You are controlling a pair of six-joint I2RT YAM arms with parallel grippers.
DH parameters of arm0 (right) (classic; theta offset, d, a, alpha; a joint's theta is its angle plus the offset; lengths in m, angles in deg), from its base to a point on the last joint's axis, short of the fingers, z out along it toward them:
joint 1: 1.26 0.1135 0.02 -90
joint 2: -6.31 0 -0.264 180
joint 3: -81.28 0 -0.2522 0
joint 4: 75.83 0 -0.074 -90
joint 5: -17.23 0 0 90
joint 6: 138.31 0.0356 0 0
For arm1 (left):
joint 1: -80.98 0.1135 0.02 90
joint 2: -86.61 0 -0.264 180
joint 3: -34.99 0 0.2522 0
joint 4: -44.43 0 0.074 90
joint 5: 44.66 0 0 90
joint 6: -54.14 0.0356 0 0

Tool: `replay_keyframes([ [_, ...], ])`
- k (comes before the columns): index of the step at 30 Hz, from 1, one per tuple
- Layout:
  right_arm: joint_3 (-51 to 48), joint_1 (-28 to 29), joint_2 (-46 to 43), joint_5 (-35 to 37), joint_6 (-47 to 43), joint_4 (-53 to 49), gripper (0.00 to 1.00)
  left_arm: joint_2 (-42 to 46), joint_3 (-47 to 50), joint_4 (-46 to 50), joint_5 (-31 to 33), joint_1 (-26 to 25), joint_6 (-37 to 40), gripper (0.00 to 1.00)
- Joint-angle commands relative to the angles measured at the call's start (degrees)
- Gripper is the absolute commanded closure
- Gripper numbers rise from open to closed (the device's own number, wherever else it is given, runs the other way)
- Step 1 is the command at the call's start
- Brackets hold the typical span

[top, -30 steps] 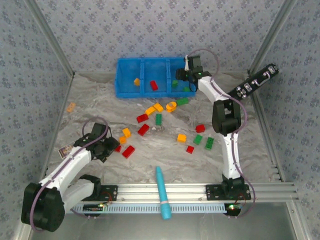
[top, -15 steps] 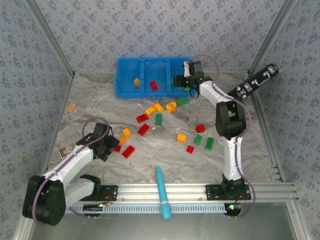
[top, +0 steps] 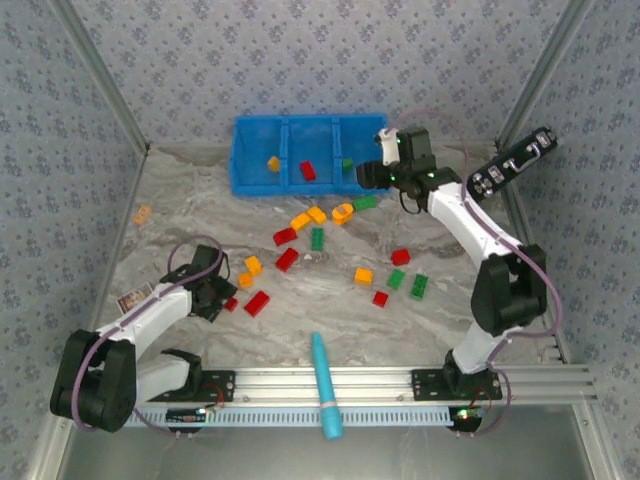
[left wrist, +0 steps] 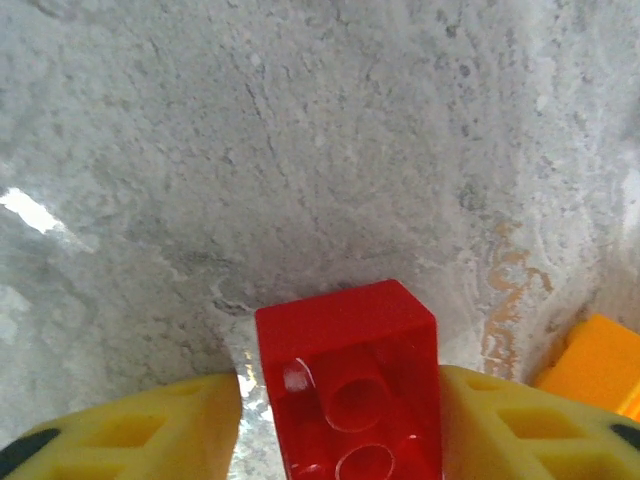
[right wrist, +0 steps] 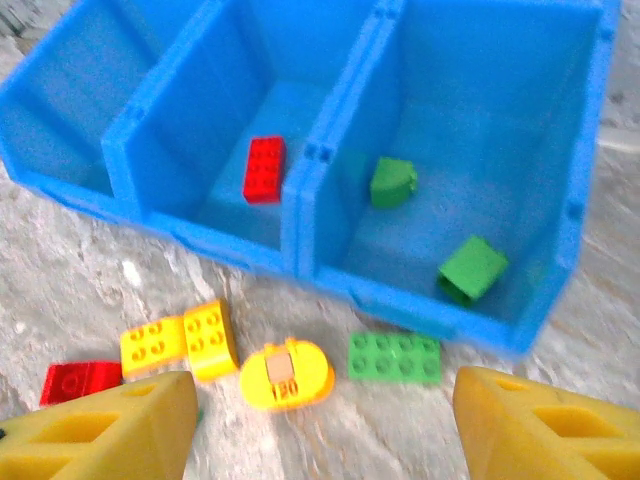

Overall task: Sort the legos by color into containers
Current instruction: Pick up the lego from the bottom-left of the table, then place the lego in the container.

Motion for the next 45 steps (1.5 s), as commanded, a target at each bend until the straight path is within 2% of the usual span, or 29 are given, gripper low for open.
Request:
replay_keyframes([
  [1, -5.79, -0.73, -4.88, 3.01, -0.01, -6.14, 0.30, -3.29, 1.02, -7.27, -2.36, -0.29, 0.05, 0.51],
  [4, -10.07, -1.10, -8.95, 3.62, 1.40, -7.49, 0.30, -4.10, 0.94, -7.59, -2.91, -0.29, 0.29, 0.59],
  [9, -18.13, -2.89, -13.73, 3.07, 6.90, -10.18, 0.30, -3.39, -2.03, -5.34, -2.77, -0.28, 1.75, 0.64],
  [17, -32.13, -4.10, -21.29, 1.00, 14.21, -9.20, 0.29, -4.77, -15.82, 1.27, 1.47, -0.78, 10.25, 0.67],
  [21, -36.94, -3.88, -25.10, -0.09, 17.09, -7.86, 0.29, -8.72, -22.91, -0.57, 2.66, -2.30, 13.38, 0.68],
  [29, -44.10, -3.33, -32.30, 1.21, 19.76, -9.10, 0.28, -26.80, -43.14, -8.33, 1.65, -6.83, 18.33, 0.67],
  [33, -45.87, -3.77, -35.15, 1.27, 19.67, -11.43, 0.27, -34.70, -54.58, -11.73, 3.61, -8.65, 20.35, 0.66],
  [38, -46.83, -4.23, -35.80, 0.19, 20.20, -10.49, 0.27, -44.18, -66.47, -16.47, 2.93, -9.31, 19.21, 0.66],
  [42, -46.74, -4.27, -35.63, 0.67, 20.02, -10.01, 0.27, -52.63, -76.79, -16.88, 2.49, -9.99, 19.69, 0.66],
  [45, -46.02, -4.22, -36.11, 1.78, 19.89, -9.92, 0.27, -59.91, -87.45, -13.50, 2.39, -10.18, 19.55, 0.63],
])
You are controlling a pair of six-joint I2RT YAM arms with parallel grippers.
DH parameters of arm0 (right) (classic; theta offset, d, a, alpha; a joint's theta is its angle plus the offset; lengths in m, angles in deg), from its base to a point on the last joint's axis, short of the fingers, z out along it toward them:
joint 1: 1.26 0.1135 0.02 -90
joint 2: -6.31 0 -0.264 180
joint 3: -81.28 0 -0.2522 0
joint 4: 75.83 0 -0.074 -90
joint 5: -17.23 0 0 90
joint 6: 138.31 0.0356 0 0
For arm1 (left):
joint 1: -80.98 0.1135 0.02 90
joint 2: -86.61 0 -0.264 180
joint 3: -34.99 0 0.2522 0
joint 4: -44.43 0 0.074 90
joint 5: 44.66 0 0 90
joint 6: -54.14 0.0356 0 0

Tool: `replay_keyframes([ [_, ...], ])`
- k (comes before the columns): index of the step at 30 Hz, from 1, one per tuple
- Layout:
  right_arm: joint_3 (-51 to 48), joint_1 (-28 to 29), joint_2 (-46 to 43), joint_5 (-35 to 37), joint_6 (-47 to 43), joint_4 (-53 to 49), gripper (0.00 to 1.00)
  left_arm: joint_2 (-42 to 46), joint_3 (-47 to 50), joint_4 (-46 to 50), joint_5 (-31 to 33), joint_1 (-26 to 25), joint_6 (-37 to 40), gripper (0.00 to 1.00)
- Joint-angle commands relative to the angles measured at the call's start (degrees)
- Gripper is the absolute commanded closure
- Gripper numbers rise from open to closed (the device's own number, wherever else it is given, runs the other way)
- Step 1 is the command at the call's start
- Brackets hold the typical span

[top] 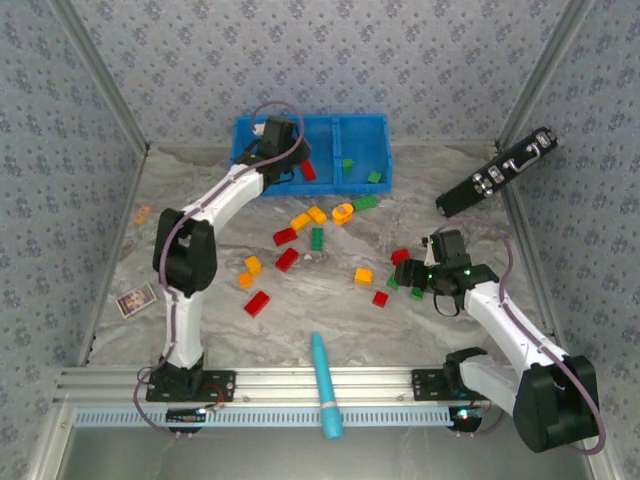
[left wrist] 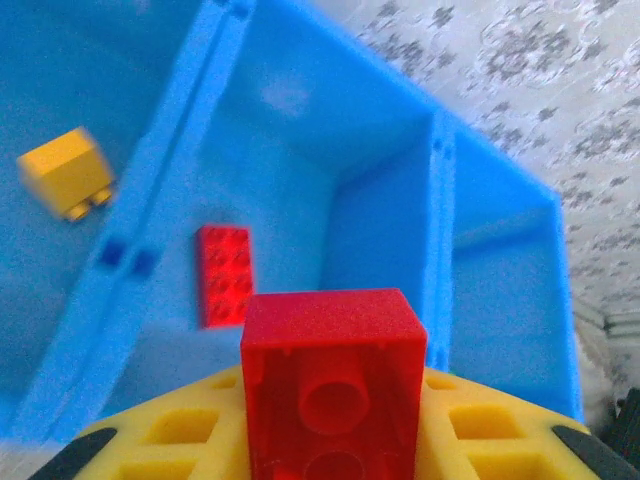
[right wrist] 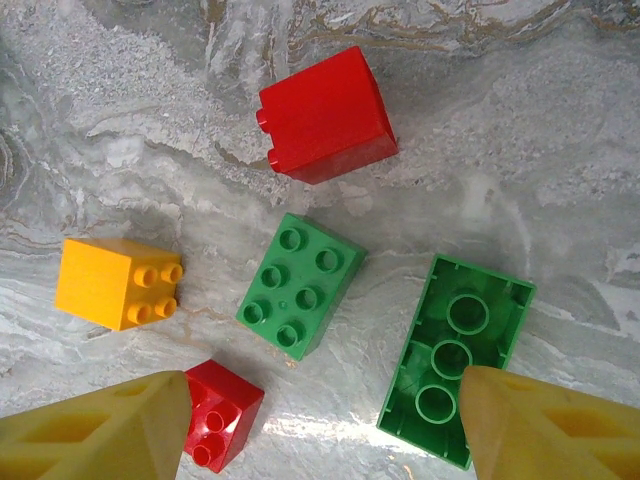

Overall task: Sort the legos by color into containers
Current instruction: Place the lego in the container, then pick up the lego from the middle-right of the table.

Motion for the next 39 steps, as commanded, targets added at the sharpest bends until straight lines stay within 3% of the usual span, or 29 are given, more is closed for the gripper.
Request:
replay_keyframes([
  [1, 1.04, -0.29, -0.84, 1.57, 0.71, -0.42, 0.27, -7.06, -10.53, 2.34, 0.25, -0.65, 1.09, 0.63],
  [11, 6.38, -0.90, 2.88, 2.88, -1.36, 1.36, 0.25, -28.21, -44.08, 14.75, -0.46, -1.01, 0.38, 0.56],
  [14, 6.64, -1.00, 4.23, 2.78, -2.00, 1.93, 0.24, -28.98, -44.92, 14.80, 0.37, -1.01, 0.15, 0.43],
  [17, 7.37, -1.49, 5.37, 3.67, -3.55, 1.57, 0.23, -28.80, -44.98, 14.84, 0.33, -1.01, 0.40, 0.37],
  [23, 8.03, -2.22, 8.14, 2.17, -4.66, 3.27, 0.23, -27.13, -45.34, 15.02, -1.14, -0.66, 1.09, 0.36],
  [31, 9.06, -2.14, 13.45, 0.72, -7.77, 6.38, 0.20, -19.40, -45.44, 16.61, -1.03, -0.40, 8.56, 0.34],
  [36, 12.07, -1.50, 18.67, 0.91, -9.90, 7.29, 0.18, -13.20, -44.23, 20.27, -0.95, -0.21, 15.80, 0.33],
  [39, 13.99, -1.09, 22.34, 1.17, -11.10, 7.87, 0.17, -8.19, -39.51, 21.36, 2.80, -0.82, 23.32, 0.33],
])
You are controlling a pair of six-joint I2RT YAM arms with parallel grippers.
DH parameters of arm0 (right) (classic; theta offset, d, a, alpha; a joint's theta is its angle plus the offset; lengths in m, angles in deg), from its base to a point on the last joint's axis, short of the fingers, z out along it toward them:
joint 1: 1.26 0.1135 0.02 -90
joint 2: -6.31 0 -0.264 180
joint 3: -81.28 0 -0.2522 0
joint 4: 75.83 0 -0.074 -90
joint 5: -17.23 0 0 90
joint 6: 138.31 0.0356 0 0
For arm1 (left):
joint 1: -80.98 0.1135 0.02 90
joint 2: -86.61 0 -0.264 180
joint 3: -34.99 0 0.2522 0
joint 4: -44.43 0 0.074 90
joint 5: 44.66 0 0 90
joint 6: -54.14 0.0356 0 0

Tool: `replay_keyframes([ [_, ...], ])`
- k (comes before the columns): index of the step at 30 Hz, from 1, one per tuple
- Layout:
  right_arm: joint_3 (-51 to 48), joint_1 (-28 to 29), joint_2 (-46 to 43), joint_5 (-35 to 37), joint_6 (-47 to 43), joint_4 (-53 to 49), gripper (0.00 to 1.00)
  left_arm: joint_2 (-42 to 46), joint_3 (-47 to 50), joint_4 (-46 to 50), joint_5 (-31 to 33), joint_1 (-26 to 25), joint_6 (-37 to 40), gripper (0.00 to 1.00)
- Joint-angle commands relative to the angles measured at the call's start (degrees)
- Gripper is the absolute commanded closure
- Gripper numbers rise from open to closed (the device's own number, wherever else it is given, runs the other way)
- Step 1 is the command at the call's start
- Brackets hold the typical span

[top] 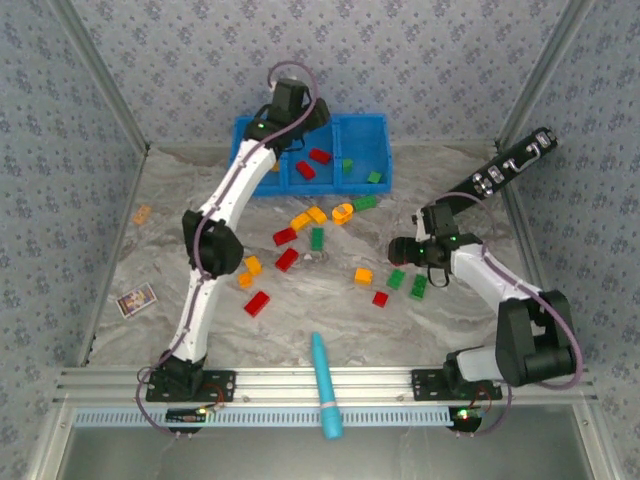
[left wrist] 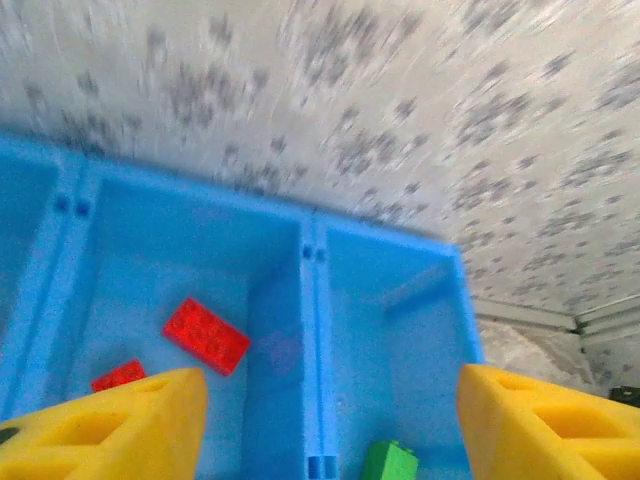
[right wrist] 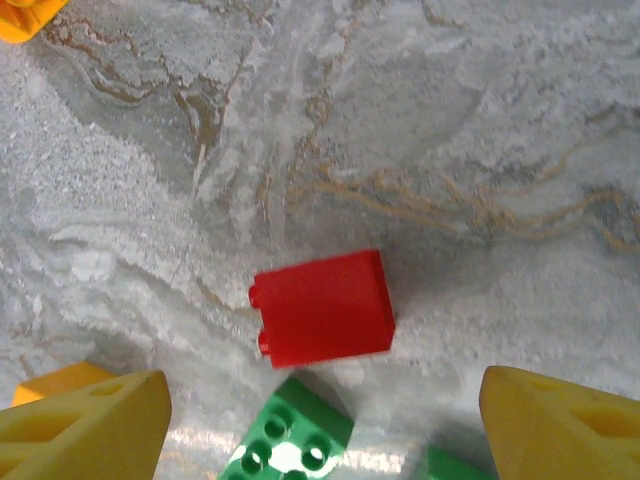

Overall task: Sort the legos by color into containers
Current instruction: Pick up the lego from the middle-right of the table.

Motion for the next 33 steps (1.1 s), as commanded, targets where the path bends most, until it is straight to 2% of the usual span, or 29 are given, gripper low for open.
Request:
replay_keyframes([
  [1, 3.67, 0.77, 3.74, 0.22, -3.16, 0.35, 0.16, 8.60, 3.98, 2.54, 3.63, -0.24, 10.84, 0.33],
  [3, 5.22, 1.23, 6.06, 1.36, -4.41, -0.84, 0.14, 13.42, 10.62, 1.39, 5.16, -0.25, 14.53, 0.33],
  [5, 6.19, 2.00, 7.90, 2.03, -5.33, -1.49, 0.13, 20.98, 22.96, -3.40, 9.17, -0.40, 18.02, 0.32],
  [8, 7.48, 2.85, 10.08, 2.88, -5.82, -2.42, 0.13, 28.81, 33.03, -3.67, 13.39, -0.16, 22.94, 0.31],
  [15, 9.28, 4.07, 13.51, 7.18, -5.73, -4.10, 0.14, 47.82, 57.06, -3.37, 15.39, 2.28, 25.23, 0.31],
  [21, 11.90, 4.43, 16.68, 9.27, -5.58, -6.49, 0.21, 59.61, 72.52, -0.08, 20.14, 3.08, 25.28, 0.30],
  [26, 13.60, 5.45, 19.13, 11.72, -5.18, -8.71, 0.31, 66.57, 80.83, 1.05, 17.88, 3.71, 22.53, 0.30],
  [33, 14.36, 5.83, 20.73, 12.08, -4.35, -9.56, 0.53, 72.34, 88.38, 4.03, 13.82, 3.95, 20.12, 0.30],
])
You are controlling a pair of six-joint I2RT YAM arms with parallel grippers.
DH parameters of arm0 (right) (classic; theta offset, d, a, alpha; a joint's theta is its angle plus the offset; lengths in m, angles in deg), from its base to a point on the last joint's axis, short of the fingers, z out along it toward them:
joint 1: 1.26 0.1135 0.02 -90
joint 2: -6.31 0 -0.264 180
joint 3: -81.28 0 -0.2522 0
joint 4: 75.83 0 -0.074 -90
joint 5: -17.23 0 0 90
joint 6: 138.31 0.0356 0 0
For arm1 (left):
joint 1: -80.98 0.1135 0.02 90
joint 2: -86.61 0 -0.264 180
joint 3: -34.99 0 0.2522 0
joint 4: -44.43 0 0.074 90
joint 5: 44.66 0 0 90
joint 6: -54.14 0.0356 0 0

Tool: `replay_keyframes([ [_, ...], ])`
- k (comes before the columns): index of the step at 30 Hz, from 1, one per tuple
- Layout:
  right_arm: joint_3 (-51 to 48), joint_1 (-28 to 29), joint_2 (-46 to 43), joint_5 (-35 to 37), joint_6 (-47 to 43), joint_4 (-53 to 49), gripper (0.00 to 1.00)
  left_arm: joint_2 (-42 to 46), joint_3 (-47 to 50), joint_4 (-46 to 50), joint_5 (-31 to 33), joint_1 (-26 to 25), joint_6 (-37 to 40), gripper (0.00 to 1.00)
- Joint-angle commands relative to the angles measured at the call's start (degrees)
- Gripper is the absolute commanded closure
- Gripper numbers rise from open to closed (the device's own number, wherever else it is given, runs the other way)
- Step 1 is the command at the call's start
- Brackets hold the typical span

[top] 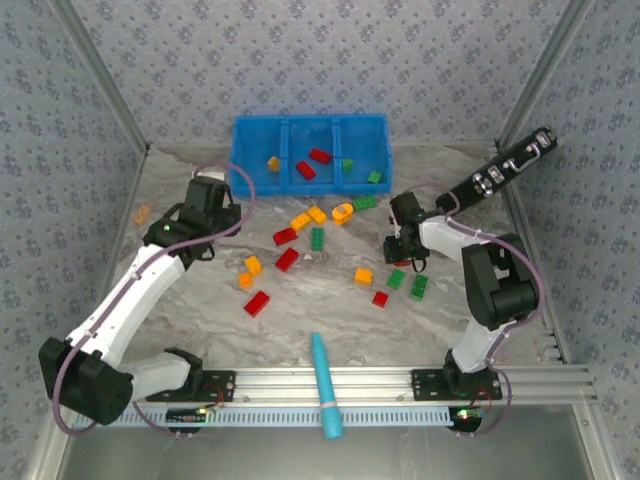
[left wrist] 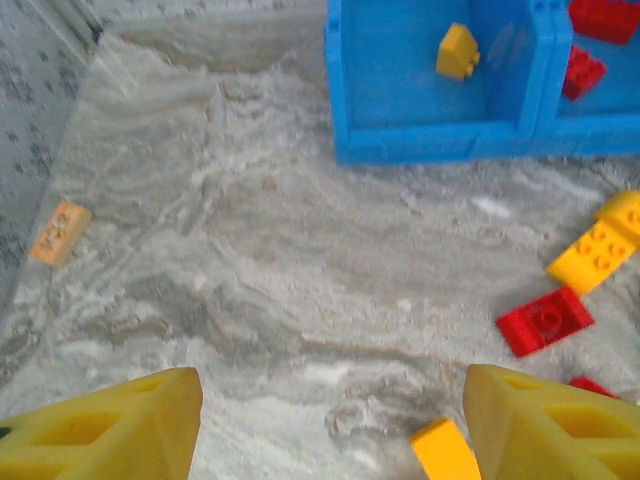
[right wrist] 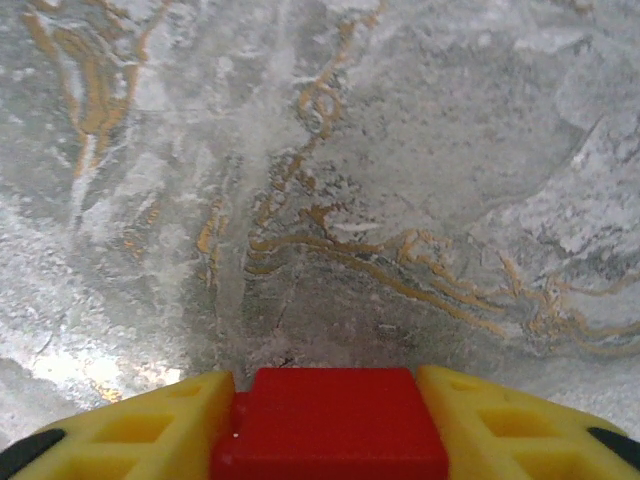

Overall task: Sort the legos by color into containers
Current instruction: Pick up the lego from the middle-right of the table, then place the lego in the container.

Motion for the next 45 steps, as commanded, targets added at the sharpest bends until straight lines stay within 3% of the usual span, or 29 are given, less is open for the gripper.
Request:
replay_keyframes([
  [1, 1.57, 0.17, 0.78, 1.45, 0.87, -2.88, 0.54, 3.26, 2.54, 2.06, -2.51, 0.35, -2.26, 0.30],
  [6, 3.39, 0.05, -0.54, 1.99, 1.64, -5.90, 0.61, 6.43, 7.61, 1.08, -4.84, 0.87, -4.55, 0.30],
  [14, 16.10, -1.03, -8.87, 5.26, 1.07, -15.28, 0.61, 9.36, 14.67, 2.36, -8.39, 1.71, -9.72, 0.30],
  [19, 26.81, -0.69, -9.45, 6.53, -0.77, -12.55, 0.64, 15.65, 21.52, 2.50, -11.76, 2.27, -14.66, 0.30],
  [25, 36.99, 2.58, -5.78, 8.38, -6.03, -1.06, 0.65, 18.65, 25.11, 1.87, -16.96, 3.65, -18.27, 0.29],
  [31, 47.20, 6.19, 2.91, 4.57, -7.78, 6.98, 0.66, 19.06, 28.48, 0.70, -21.56, 3.95, -20.03, 0.29],
  [45, 77.42, 11.69, 36.24, -3.12, -9.05, 3.66, 0.65, 21.49, 33.56, 0.72, -22.94, 1.01, -24.89, 0.29],
])
